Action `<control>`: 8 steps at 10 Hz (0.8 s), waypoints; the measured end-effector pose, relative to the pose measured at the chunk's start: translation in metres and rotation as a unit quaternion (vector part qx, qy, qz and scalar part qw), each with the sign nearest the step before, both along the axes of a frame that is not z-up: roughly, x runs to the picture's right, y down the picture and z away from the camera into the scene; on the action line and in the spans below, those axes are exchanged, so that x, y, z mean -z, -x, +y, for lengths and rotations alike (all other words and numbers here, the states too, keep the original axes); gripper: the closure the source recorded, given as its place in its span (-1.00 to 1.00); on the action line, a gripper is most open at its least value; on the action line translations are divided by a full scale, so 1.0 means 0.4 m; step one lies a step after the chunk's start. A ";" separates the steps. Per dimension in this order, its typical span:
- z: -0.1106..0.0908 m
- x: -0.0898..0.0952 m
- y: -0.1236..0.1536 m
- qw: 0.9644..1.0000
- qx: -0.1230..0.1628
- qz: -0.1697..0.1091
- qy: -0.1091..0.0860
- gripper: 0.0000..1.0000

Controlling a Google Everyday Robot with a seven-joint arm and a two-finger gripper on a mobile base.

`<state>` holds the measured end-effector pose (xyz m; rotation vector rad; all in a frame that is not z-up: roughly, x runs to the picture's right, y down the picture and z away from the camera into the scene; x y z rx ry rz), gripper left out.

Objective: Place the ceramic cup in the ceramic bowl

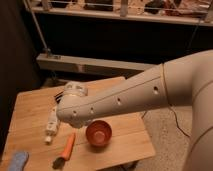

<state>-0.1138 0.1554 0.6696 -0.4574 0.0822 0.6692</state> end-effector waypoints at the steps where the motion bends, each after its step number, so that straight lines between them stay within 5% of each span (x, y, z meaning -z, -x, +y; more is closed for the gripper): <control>1: 0.014 -0.009 -0.015 1.000 -0.009 0.005 0.004 1.00; 8: 0.093 -0.092 -0.113 0.996 -0.073 0.043 0.035 1.00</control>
